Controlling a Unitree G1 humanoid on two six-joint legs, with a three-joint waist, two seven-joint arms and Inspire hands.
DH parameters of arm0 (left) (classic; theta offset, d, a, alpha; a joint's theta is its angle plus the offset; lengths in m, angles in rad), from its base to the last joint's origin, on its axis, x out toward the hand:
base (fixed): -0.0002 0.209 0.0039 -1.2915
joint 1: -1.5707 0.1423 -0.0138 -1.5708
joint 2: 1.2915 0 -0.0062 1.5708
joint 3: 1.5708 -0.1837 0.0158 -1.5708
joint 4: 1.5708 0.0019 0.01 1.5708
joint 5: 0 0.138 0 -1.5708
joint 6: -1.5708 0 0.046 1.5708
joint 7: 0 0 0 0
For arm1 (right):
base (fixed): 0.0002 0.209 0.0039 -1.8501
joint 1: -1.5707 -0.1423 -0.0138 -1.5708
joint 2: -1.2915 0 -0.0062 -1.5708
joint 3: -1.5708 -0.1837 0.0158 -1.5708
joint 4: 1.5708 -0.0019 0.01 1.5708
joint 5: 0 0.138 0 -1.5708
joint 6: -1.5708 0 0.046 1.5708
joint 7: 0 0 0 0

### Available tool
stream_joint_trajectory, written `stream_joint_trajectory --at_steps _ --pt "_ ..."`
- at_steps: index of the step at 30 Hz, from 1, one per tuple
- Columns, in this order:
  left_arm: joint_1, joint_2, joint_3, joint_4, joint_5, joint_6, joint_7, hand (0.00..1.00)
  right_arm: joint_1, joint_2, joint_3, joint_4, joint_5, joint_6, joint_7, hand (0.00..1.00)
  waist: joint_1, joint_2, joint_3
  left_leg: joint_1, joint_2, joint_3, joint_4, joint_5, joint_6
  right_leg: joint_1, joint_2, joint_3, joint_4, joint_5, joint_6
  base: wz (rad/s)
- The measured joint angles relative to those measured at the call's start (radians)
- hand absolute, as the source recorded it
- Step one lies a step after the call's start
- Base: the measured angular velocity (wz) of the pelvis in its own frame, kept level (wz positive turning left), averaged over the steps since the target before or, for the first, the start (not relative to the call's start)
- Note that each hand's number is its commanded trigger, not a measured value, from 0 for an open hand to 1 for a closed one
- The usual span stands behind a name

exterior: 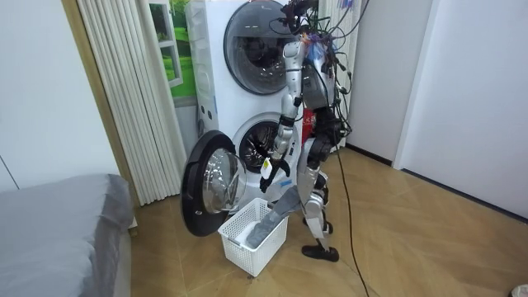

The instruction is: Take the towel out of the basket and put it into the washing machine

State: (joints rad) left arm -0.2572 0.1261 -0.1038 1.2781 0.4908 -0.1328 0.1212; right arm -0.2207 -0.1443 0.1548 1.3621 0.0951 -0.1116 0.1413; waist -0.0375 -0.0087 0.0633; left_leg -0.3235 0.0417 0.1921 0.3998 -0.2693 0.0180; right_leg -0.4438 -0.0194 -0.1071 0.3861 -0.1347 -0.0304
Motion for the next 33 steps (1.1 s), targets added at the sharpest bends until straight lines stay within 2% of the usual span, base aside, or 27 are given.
stream_joint_trajectory --at_steps 5,10,15,16,18,19,20,22,28,30,33 --pt "-0.102 0.002 -0.073 0.025 0.019 0.001 0.010 0.00 -0.067 -0.004 0.026 -0.004 -0.004 0.000 -0.009 0.00 -0.030 0.006 0.0114 -0.156 -0.001 0.006 0.079 -0.014 0.023 -0.150 -0.014 0.002 0.062 0.006 -0.008 0.03" --pt "-0.148 0.002 -0.133 0.024 0.068 0.004 0.053 0.00 -0.118 -0.007 0.032 -0.021 0.004 0.003 -0.021 0.00 -0.047 0.019 0.0255 -0.268 0.016 0.030 0.140 -0.026 0.039 -0.268 -0.012 0.023 0.107 0.029 -0.012 -0.14" --pt "-0.216 0.009 -0.216 0.023 0.139 0.005 0.112 0.00 -0.142 -0.018 0.082 -0.080 0.071 -0.001 -0.021 0.00 -0.055 0.019 0.0280 -0.414 0.020 0.046 0.220 -0.033 0.043 -0.423 -0.019 0.039 0.187 0.031 -0.016 -0.06" --pt "-0.236 0.015 -0.234 0.020 0.161 0.005 0.115 0.00 -0.153 -0.019 0.090 -0.087 0.081 -0.006 -0.018 0.00 -0.067 0.020 0.0286 -0.449 0.022 0.048 0.243 -0.035 0.045 -0.459 -0.021 0.048 0.204 0.031 -0.017 0.00" --pt "-0.276 0.024 -0.256 0.021 0.210 0.005 0.119 0.00 -0.169 -0.019 0.101 -0.101 0.099 -0.010 -0.017 0.00 -0.078 0.020 0.0311 -0.502 0.038 0.057 0.283 -0.044 0.048 -0.507 -0.020 0.049 0.231 0.033 -0.021 -0.09" --pt "-0.303 0.025 -0.256 0.021 0.234 0.004 0.132 0.00 -0.177 -0.020 0.106 -0.113 0.114 -0.011 -0.013 0.00 -0.083 0.019 0.0392 -0.530 0.047 0.059 0.313 -0.054 0.049 -0.533 -0.017 0.049 0.250 0.032 -0.025 -0.13" --pt "-0.316 0.026 -0.258 0.021 0.251 0.002 0.147 0.00 -0.186 -0.019 0.110 -0.122 0.136 -0.011 -0.005 0.00 -0.094 0.018 0.0429 -0.558 0.054 0.066 0.337 -0.061 0.051 -0.561 -0.015 0.049 0.269 0.029 -0.028 -0.12" --pt "-0.340 0.030 -0.273 0.014 0.261 -0.001 0.160 0.00 -0.193 -0.021 0.111 -0.131 0.167 -0.020 0.004 0.00 -0.104 0.018 0.0434 -0.599 0.062 0.069 0.371 -0.073 0.051 -0.606 -0.015 0.049 0.297 0.026 -0.033 -0.13" --pt "-0.386 0.072 -0.380 0.015 0.268 -0.001 0.185 0.00 -0.209 -0.023 0.147 -0.188 0.247 -0.032 0.026 0.00 -0.154 0.018 0.0438 -0.729 0.073 0.066 0.469 -0.098 0.054 -0.735 -0.015 0.049 0.384 0.011 -0.043 -0.03" --pt "-0.392 0.079 -0.413 0.015 0.268 0.000 0.192 0.00 -0.211 -0.025 0.157 -0.201 0.272 -0.034 0.027 0.00 -0.157 0.018 0.0438 -0.758 0.085 0.065 0.507 -0.113 0.056 -0.766 -0.014 0.048 0.414 0.000 -0.045 -0.02" --pt "-0.394 0.081 -0.431 0.014 0.271 0.002 0.193 0.00 -0.219 -0.027 0.159 -0.201 0.288 -0.042 0.037 0.00 -0.160 0.018 0.0436 -0.790 0.086 0.061 0.545 -0.126 0.056 -0.800 -0.019 0.048 0.453 -0.014 -0.047 0.04"
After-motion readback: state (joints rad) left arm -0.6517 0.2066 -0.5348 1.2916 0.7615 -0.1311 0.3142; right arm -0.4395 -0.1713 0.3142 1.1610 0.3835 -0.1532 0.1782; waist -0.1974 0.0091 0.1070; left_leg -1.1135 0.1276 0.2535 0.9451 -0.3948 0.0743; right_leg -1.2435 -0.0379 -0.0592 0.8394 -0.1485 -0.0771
